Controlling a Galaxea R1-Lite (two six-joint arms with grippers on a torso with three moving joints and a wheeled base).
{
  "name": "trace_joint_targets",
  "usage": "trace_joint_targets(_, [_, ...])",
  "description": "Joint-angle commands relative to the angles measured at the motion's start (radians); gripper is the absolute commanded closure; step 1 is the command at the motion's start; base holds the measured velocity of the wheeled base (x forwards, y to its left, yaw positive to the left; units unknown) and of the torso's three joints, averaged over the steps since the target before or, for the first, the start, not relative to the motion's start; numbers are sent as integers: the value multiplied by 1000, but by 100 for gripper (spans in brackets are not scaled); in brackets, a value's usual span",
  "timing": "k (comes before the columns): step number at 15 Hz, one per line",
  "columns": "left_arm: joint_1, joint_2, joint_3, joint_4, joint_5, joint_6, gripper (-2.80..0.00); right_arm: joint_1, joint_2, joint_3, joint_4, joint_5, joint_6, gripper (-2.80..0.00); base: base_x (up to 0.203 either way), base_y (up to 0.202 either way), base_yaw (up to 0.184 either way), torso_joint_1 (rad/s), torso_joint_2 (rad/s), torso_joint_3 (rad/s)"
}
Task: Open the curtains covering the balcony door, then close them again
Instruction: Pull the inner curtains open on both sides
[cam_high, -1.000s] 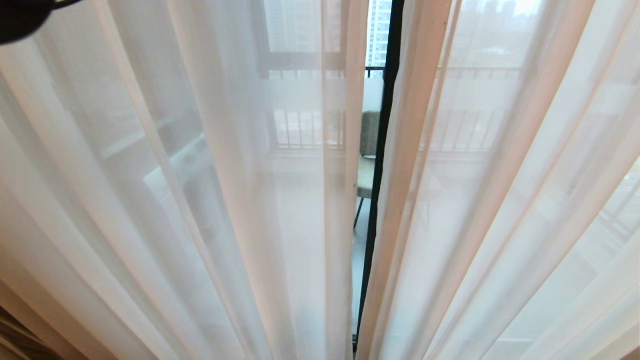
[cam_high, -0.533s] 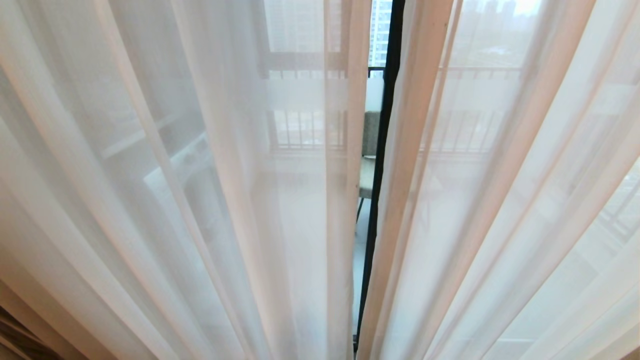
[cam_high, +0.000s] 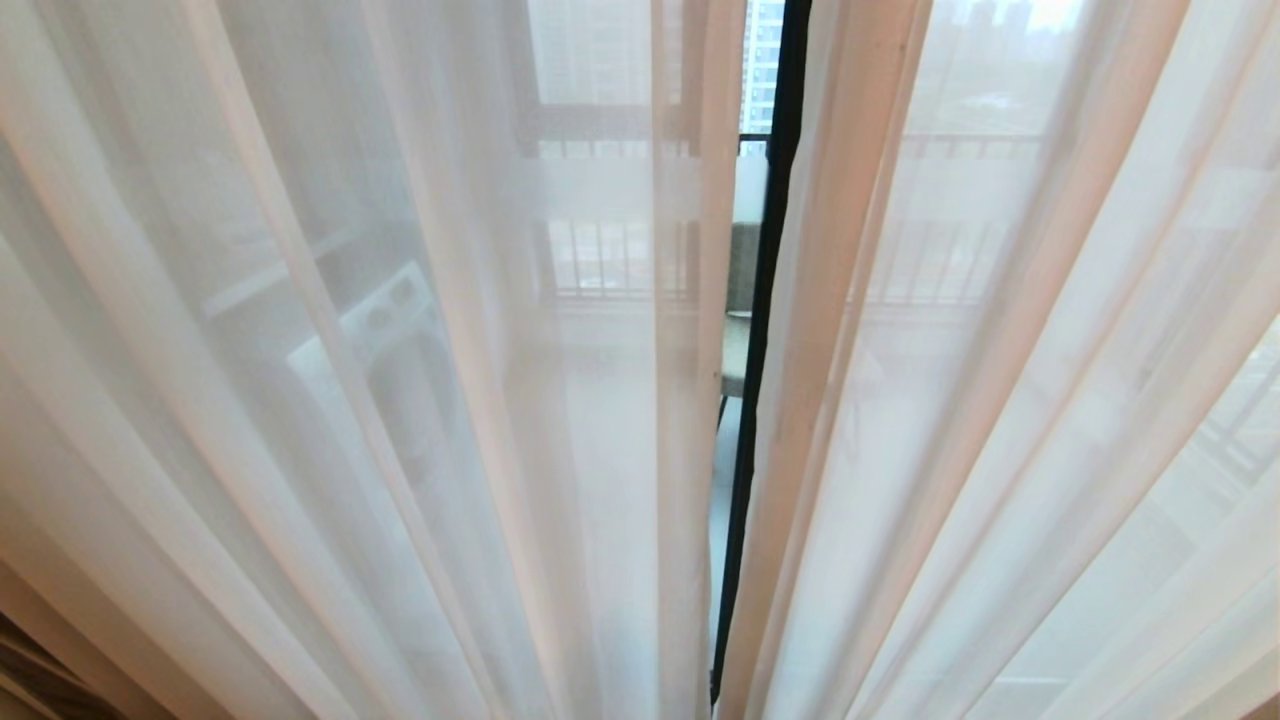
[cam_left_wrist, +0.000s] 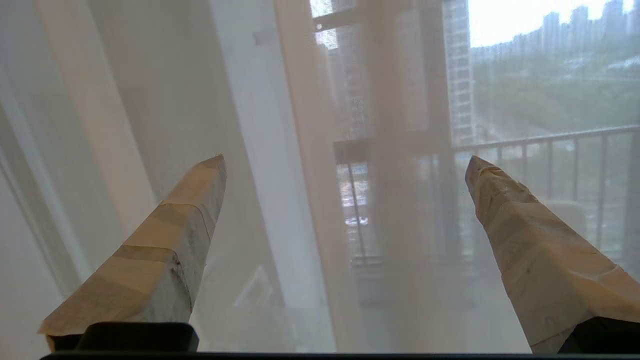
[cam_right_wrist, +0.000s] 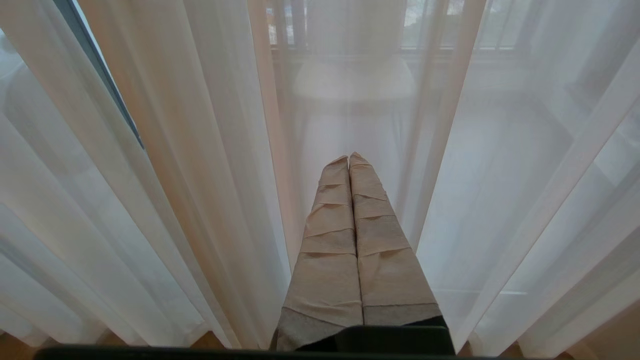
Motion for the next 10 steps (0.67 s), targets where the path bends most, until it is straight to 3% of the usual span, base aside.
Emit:
trace_joint_targets(1, [9, 52, -2, -42, 2, -7, -280, 2, 1, 0, 0, 0, 0, 0, 0, 0, 0, 0, 0, 0])
trace_joint_targets(4, [12, 112, -2, -96, 0, -30, -280, 2, 2, 0, 0, 0, 0, 0, 0, 0, 0, 0, 0, 0])
trace_joint_targets(10, [58, 160, 0, -99, -31, -58, -280, 2, 2, 0, 0, 0, 0, 0, 0, 0, 0, 0, 0, 0])
